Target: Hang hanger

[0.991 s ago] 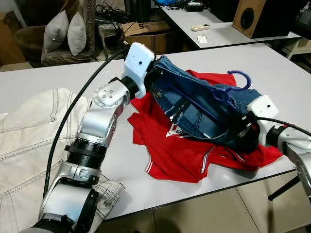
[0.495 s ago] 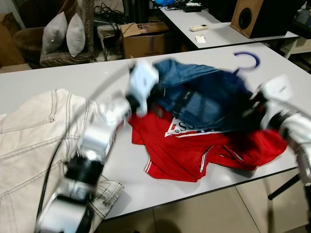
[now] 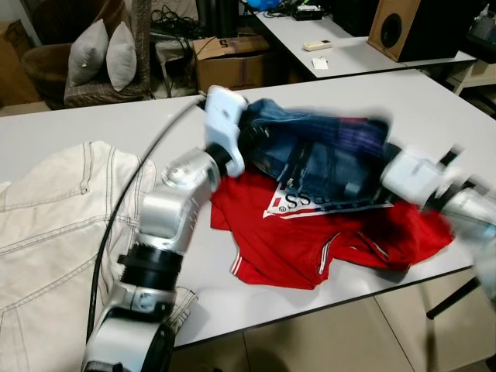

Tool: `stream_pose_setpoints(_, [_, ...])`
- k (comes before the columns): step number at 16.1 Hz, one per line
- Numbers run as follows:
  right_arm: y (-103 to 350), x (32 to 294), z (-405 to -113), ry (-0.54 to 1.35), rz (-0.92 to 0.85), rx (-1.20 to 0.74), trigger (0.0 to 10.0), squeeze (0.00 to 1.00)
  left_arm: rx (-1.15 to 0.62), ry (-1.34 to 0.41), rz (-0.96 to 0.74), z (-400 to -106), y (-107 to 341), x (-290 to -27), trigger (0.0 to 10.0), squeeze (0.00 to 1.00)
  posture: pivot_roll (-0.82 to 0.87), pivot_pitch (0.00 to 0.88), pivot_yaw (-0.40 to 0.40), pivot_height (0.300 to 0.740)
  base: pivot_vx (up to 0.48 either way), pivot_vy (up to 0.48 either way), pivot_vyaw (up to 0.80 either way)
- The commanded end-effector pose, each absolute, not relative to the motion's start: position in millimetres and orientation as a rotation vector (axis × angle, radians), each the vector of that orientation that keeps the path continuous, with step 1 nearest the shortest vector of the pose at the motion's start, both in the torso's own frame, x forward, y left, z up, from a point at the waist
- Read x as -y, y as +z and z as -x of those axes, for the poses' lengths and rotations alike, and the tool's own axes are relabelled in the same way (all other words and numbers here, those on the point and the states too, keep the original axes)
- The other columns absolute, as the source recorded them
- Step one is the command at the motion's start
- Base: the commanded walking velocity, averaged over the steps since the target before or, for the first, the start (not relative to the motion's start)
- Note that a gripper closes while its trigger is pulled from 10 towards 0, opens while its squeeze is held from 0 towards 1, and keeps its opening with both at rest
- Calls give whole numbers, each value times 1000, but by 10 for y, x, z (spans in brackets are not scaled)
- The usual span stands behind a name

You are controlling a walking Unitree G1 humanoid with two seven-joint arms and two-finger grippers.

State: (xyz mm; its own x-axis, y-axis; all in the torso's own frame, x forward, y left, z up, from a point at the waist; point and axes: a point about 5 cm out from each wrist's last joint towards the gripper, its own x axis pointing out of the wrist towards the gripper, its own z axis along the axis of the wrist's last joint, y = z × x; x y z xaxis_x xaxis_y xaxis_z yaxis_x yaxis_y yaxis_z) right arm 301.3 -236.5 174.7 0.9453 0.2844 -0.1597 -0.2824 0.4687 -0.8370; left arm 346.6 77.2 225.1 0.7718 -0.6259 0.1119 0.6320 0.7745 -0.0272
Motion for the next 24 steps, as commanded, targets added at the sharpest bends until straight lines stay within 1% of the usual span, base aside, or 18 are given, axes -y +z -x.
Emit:
stream_pose_setpoints(1, [1735,2394,-3025,336,1062,-1,0,0,120,-696,85,-3448,2343,-783,0,0,-31,0,14,740,0,0,0])
stream_pose_setpoints(3, [1655,2432,-3027,339,1085,-14,0,0,102,-707,59,-3419,2299,-832,0,0,-28,0,12,740,0,0,0])
stream_pose_setpoints(5, [1649,2459,-3067,294,972,-2,0,0,64,-740,-56,-3338,2172,-880,0,0,-24,0,12,740,0,0,0])
stream_pose_setpoints(6, [1686,2451,-3083,275,887,29,0,0,41,-744,-71,-3299,2099,-869,196,0,-22,2,11,740,0,0,0])
stream_pose_setpoints(7, [1768,2402,-3097,269,752,103,0,0,3,-711,-113,-3288,1960,-843,588,0,-22,0,11,740,0,0,0])
stream_pose_setpoints(8, [1794,2378,-3097,275,717,127,0,0,-2,-698,-103,-3292,1933,-833,0,0,-23,0,11,740,0,0,0])
stream_pose_setpoints(9, [1844,2345,-3100,278,629,167,0,0,-12,-655,-110,-3313,1868,-812,0,0,-24,0,10,740,0,0,0])
stream_pose_setpoints(10, [1860,2332,-3102,284,590,176,0,0,-11,-650,-126,-3315,1841,-791,0,0,-22,0,10,740,0,0,0])
stream_pose_setpoints(12, [1921,2271,-3113,332,448,193,0,0,-2,-681,-231,-3274,1740,-682,0,0,-22,0,8,740,0,0,0])
stream_pose_setpoints(15, [2061,2217,-3138,413,364,191,0,0,-3,-705,-261,-3238,1654,-545,0,0,-21,0,5,740,0,0,0])
stream_pose_setpoints(16, [2117,2211,-3155,431,366,187,0,0,-5,-733,-264,-3228,1626,-490,1765,0,-20,0,5,740,0,0,0])
stream_pose_setpoints(17, [2140,2207,-3162,436,363,187,0,0,0,-743,-261,-3228,1621,-462,2902,0,-19,0,5,740,0,0,0])
stream_pose_setpoints(18, [2151,2207,-3165,437,360,188,0,0,6,-745,-253,-3231,1631,-445,3765,0,-19,0,5,740,0,0,0])
stream_pose_setpoints(19, [2164,2215,-3171,438,355,184,0,0,27,-737,-234,-3249,1669,-415,10000,0,-18,0,6,740,0,0,0])
stream_pose_setpoints(20, [2164,2227,-3174,438,348,176,0,0,42,-748,-207,-3251,1703,-388,10000,0,-18,0,7,740,0,0,0])
stream_pose_setpoints(21, [2172,2235,-3174,444,328,166,0,0,49,-773,-190,-3254,1724,-367,10000,1000,-19,0,10,740,0,0,0])
stream_pose_setpoints(24, [2184,2259,-3168,448,320,155,0,0,66,-807,-194,-3231,1724,-358,10000,1000,-20,0,12,740,0,0,0])
